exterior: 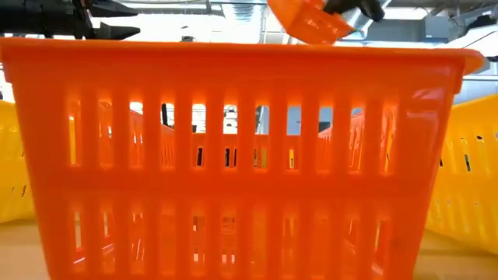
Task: Stack baskets on shelf by color
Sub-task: Put the top right orange bin on the shelf
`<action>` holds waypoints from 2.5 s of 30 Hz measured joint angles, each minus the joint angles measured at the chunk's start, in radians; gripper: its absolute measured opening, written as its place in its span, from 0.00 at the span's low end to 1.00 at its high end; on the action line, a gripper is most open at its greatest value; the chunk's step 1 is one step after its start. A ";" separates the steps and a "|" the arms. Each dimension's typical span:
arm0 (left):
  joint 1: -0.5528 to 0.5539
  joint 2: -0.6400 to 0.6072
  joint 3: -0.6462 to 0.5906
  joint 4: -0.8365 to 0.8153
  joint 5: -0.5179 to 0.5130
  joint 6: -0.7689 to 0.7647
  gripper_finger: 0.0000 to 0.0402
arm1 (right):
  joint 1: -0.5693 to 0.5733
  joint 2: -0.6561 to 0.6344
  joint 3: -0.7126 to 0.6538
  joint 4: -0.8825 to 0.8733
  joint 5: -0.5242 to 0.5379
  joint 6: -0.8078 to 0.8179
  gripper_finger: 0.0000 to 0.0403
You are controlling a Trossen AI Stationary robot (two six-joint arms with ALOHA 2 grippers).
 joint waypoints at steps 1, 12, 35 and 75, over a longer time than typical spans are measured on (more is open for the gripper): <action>0.000 0.000 0.000 -0.002 0.000 0.000 0.35 | -0.020 0.000 0.010 0.041 0.009 -0.033 0.01; 0.000 0.000 0.000 -0.028 0.000 -0.008 0.35 | -0.244 0.167 0.011 0.104 -0.103 -0.060 0.01; 0.000 0.000 0.000 -0.039 0.003 -0.034 0.35 | -0.496 0.488 0.012 -0.019 -0.244 0.090 0.01; 0.000 0.000 0.000 -0.050 -0.012 -0.034 0.35 | -0.444 0.477 0.010 0.182 -0.418 0.006 0.01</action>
